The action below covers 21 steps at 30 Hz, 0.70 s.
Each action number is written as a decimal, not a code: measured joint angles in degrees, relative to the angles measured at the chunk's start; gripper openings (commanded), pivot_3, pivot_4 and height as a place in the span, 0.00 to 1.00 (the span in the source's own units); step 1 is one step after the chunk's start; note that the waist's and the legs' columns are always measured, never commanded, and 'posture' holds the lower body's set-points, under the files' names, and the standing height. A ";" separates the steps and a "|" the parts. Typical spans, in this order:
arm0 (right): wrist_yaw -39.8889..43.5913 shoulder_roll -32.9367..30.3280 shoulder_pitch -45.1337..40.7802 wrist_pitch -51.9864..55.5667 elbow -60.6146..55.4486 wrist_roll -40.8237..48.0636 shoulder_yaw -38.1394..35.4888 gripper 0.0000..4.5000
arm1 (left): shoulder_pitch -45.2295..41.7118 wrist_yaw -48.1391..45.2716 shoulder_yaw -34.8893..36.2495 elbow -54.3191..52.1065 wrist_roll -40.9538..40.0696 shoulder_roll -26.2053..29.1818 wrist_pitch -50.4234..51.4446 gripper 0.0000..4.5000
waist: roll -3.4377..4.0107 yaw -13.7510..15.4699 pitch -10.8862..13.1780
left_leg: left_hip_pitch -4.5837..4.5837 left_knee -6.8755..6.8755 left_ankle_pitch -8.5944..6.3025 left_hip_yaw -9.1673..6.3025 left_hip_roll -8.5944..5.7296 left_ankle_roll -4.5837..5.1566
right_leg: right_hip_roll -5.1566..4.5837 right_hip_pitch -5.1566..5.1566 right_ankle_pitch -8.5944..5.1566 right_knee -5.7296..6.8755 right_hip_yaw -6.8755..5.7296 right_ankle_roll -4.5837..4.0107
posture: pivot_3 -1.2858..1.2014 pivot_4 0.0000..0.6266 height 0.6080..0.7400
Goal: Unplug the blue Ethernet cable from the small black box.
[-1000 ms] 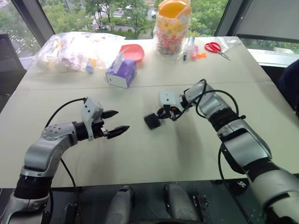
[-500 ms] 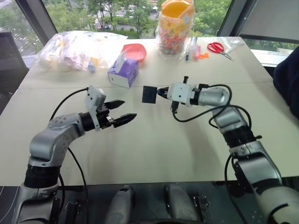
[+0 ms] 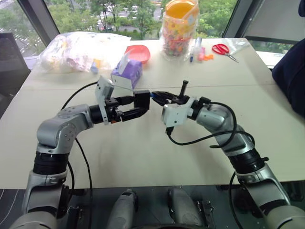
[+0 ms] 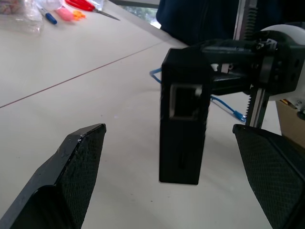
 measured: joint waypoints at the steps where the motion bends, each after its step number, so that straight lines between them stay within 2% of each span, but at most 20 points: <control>1: 0.19 -0.03 0.00 0.00 0.00 -0.02 0.20 0.01 | -0.12 -0.08 -0.02 0.03 -0.01 -0.12 0.03 1.00 | 0.00 0.00 0.00 | 0.00 0.00 0.00 0.00 0.00 0.00 | 0.00 0.00 0.00 0.00 0.00 0.00 | 0.52 0.24 1.00; 2: 0.44 -0.11 0.00 0.00 -0.01 -0.02 0.40 0.01 | -0.23 -0.15 -0.01 0.03 -0.01 -0.18 0.03 1.00 | 0.00 0.00 0.00 | 0.00 0.00 0.00 0.00 0.00 0.00 | 0.00 0.00 0.00 0.00 0.00 0.00 | 0.52 0.24 1.00; 3: 0.69 -0.14 0.05 0.04 -0.12 -0.01 0.58 0.00 | -0.30 -0.18 0.00 0.03 -0.01 -0.25 0.02 0.88 | 0.00 0.00 0.00 | 0.00 0.00 0.00 0.00 0.00 0.00 | 0.00 0.00 0.00 0.00 0.00 0.00 | 0.52 0.24 1.00; 4: 1.06 -0.14 0.20 0.12 -0.43 0.01 0.72 0.00 | -0.30 -0.03 0.02 0.04 -0.01 -0.52 0.01 0.81 | 0.00 0.00 0.00 | 0.00 0.00 0.00 0.00 0.00 0.00 | 0.00 0.00 0.00 0.00 0.00 0.00 | 0.52 0.24 1.00; 11: 2.06 0.05 0.54 1.08 -1.49 0.10 1.10 0.00 | -0.11 0.24 -0.08 0.10 -0.23 -1.63 -0.12 0.11 | 0.00 0.01 0.00 | 0.00 0.00 0.00 0.00 0.00 0.00 | 0.00 0.01 0.00 0.00 0.00 0.00 | 0.52 0.24 1.00; 16: 4.85 0.70 0.42 5.68 -2.57 1.92 1.02 0.00 | -0.15 0.21 -0.85 0.15 0.80 -1.73 -0.77 0.12 | -0.01 0.01 0.00 | 0.00 0.00 0.00 -0.01 0.00 0.00 | 0.00 0.01 0.00 0.00 0.00 0.00 | 0.52 0.24 1.00; 21: 11.58 2.02 -0.67 18.53 -5.68 10.64 -0.91 0.49 | -0.41 -1.07 -2.03 1.30 1.75 -0.77 -1.41 0.12 | 0.00 -0.04 0.00 | 0.00 0.00 0.00 -0.03 0.01 0.00 | 0.01 0.01 0.00 0.01 0.00 0.00 | 0.52 0.24 1.00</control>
